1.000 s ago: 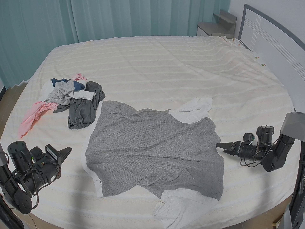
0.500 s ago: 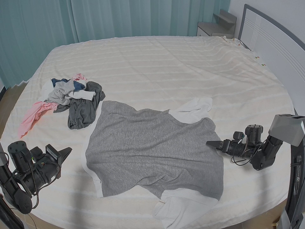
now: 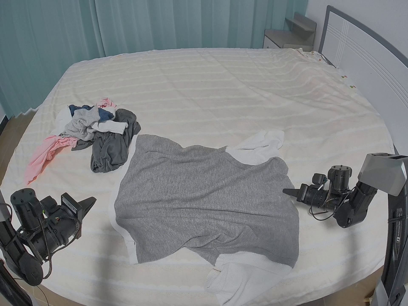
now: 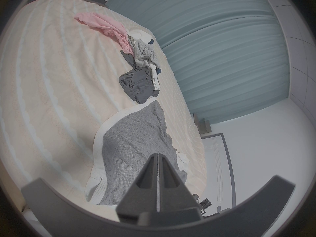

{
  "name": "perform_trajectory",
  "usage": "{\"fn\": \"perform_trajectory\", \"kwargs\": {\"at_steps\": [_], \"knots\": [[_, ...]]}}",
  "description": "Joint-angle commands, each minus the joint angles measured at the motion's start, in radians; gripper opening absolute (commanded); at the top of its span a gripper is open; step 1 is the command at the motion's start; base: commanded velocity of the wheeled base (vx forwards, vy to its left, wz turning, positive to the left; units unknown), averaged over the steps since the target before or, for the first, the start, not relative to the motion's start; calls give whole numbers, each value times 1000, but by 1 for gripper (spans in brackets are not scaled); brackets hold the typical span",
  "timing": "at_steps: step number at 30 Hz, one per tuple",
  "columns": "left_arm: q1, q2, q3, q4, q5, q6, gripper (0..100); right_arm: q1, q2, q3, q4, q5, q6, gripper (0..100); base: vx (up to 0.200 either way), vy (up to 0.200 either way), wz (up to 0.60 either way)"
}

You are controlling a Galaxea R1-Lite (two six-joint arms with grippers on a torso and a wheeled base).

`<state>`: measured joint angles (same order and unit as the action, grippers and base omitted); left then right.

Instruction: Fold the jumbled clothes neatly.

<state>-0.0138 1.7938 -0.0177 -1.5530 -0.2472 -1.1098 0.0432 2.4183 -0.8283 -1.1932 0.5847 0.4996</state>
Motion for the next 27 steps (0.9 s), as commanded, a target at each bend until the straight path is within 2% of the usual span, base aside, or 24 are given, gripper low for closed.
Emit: {"fn": "perform_trajectory", "kwargs": {"at_steps": [1, 8, 22, 23, 27], "knots": [[0, 1, 18, -18, 0, -1, 0, -55, -42, 5, 0, -2, 1, 0, 0, 0, 0], [0, 2, 18, -18, 0, -1, 0, -121, -99, 35, 6, -2, 1, 0, 0, 0, 0], [0, 2, 18, -18, 2, -1, 0, -144, -114, 46, 1, -11, 4, 0, 0, 0, 0], [0, 2, 18, -18, 2, -1, 0, -144, -114, 46, 1, -11, 4, 100, 0, 0, 0], [-2, 2, 18, -18, 0, -1, 0, -154, -120, 52, -5, -9, 5, 100, 0, 0, 0]]}}
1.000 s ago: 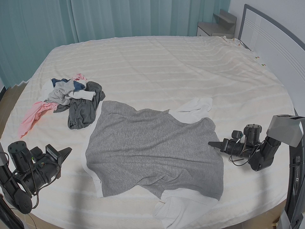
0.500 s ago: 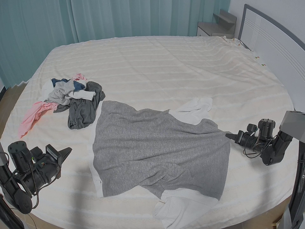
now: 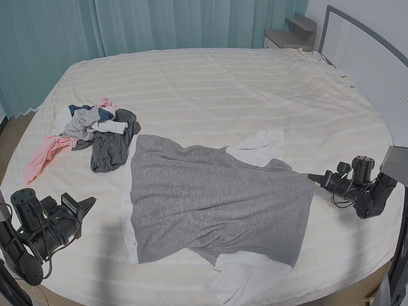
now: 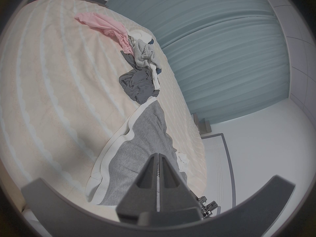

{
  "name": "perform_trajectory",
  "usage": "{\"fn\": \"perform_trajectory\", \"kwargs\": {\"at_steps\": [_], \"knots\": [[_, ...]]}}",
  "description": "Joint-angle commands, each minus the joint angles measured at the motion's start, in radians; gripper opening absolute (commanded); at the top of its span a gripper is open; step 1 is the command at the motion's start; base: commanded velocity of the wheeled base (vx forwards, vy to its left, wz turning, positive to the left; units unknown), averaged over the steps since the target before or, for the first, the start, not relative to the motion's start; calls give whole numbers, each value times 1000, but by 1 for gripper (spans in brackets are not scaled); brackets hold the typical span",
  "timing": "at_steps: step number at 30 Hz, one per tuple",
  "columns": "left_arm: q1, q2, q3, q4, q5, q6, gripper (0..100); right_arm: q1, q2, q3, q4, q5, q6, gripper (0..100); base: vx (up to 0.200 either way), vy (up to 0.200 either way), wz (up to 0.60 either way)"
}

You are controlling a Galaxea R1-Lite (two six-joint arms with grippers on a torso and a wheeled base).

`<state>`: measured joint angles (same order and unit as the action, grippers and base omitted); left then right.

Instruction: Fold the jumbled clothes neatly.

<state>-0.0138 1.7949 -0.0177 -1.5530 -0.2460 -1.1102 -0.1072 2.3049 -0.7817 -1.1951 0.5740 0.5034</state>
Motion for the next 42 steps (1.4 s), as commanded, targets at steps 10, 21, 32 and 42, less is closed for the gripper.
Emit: {"fn": "perform_trajectory", "kwargs": {"at_steps": [10, 21, 32, 42], "knots": [[-218, 6, 18, 131, 14, 78, 0, -2, -165, 335, -212, 15, 156, 100, 0, 0, 0], [-383, 17, 18, 146, 203, 79, 0, 60, -302, 622, -307, 7, 156, 100, 0, 0, 0], [-387, 100, 16, 136, 203, 49, 0, 149, -268, 723, -307, 7, 167, 100, -127, 0, 0], [-408, 155, 16, 136, 208, 41, 0, 158, -252, 759, -307, 9, 172, 100, -200, 0, 0]]}}
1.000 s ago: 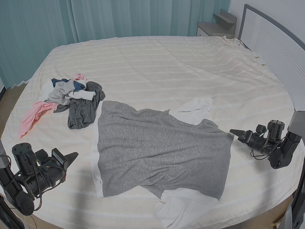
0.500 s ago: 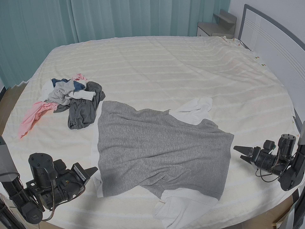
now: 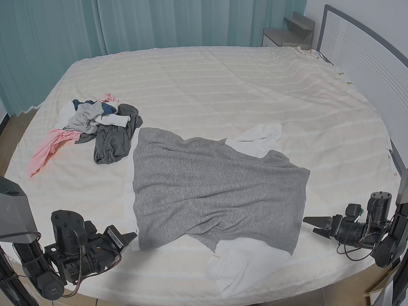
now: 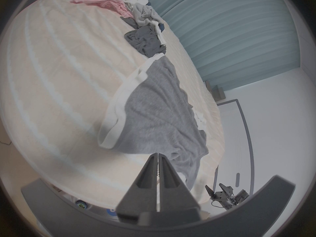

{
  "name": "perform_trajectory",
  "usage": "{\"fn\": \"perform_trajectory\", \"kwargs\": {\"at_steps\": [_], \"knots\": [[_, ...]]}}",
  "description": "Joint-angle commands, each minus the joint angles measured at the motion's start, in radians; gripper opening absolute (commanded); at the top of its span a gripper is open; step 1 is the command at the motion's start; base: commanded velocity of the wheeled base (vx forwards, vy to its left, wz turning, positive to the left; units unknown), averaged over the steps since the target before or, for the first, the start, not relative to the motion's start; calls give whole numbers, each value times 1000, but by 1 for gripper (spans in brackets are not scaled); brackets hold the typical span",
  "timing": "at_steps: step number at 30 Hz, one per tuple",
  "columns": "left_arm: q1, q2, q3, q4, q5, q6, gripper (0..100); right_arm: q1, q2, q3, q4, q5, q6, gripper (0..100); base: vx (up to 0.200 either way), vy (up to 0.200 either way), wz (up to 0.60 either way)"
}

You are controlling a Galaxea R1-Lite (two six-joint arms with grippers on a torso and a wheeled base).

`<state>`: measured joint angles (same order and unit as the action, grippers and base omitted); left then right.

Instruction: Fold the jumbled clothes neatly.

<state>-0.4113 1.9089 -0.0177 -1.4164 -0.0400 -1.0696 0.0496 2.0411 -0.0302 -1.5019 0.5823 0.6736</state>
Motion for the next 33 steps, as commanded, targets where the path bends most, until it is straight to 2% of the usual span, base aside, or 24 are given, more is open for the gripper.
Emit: {"fn": "perform_trajectory", "kwargs": {"at_steps": [1, 10, 15, 18, 29, 30, 33], "knots": [[-11, 42, 16, -1, 2, 0, 0, 1, 11, 9, 0, 1, 0, 100, -200, 0, 0], [-41, 139, -4, -18, 9, 0, 0, 1, 5, 27, -1, 1, 0, 100, 0, 0, 0], [-40, 271, -104, -124, 114, 5, 0, -2, 1, 27, -1, 1, 0, 100, 0, 0, 0], [-38, 341, -156, -133, 124, 3, 0, 0, 1, 27, -1, 1, 0, 100, 0, 0, 0], [-37, 352, -163, -133, 140, 7, 0, -2, -1, 27, 0, -1, 0, 100, 0, 0, 0], [-38, 352, -169, -134, 150, 8, 100, -2, -1, 27, 0, -1, 0, 100, 0, 0, 0], [-41, 352, -174, -134, 166, 10, 100, -2, 1, 27, 0, -1, 0, 100, 0, 0, 0]]}}
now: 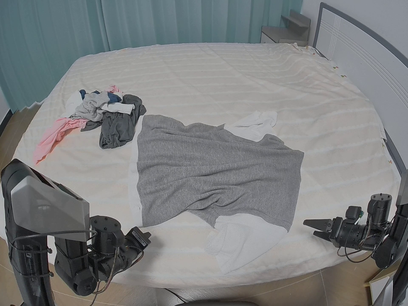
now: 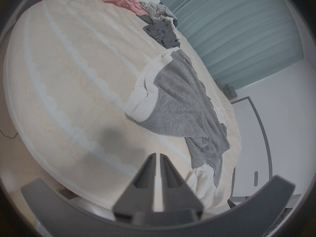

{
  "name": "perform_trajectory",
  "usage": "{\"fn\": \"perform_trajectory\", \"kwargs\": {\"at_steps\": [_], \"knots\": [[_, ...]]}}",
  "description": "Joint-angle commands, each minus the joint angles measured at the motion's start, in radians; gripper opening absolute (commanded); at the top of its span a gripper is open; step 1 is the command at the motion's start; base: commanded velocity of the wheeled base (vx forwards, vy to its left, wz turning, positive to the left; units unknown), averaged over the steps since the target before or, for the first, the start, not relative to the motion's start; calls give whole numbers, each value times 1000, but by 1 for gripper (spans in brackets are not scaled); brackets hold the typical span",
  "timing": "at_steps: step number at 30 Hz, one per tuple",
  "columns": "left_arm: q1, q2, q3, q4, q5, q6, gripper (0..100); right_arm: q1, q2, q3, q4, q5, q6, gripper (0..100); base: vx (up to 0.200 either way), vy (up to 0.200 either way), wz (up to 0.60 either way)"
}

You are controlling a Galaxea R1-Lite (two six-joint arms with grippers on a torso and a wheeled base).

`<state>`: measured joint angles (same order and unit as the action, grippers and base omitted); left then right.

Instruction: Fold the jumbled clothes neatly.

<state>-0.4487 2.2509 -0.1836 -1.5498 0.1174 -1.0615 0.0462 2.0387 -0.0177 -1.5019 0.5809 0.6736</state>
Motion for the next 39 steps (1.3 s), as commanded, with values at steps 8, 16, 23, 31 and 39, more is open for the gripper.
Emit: {"fn": "perform_trajectory", "kwargs": {"at_steps": [8, 16, 23, 31, 39], "knots": [[-1, 16, -51, -1, 14, -2, 100, 6, 5, 15, 0, 1, 0, 100, 0, 0, 0], [33, 65, -145, -1, 19, -2, 100, 6, 3, 15, 0, 1, 0, 100, 0, 0, 0], [39, 90, -174, 2, 36, 3, 100, 6, 0, 15, 0, 2, 0, 100, 0, 0, 0], [50, 119, -227, 11, 37, 55, 100, 4, -5, 15, 0, 1, 0, 100, 0, 0, 0], [58, 116, -247, 73, 37, 67, 0, 4, -8, 15, 0, 1, 0, 100, 0, 0, 0]]}}
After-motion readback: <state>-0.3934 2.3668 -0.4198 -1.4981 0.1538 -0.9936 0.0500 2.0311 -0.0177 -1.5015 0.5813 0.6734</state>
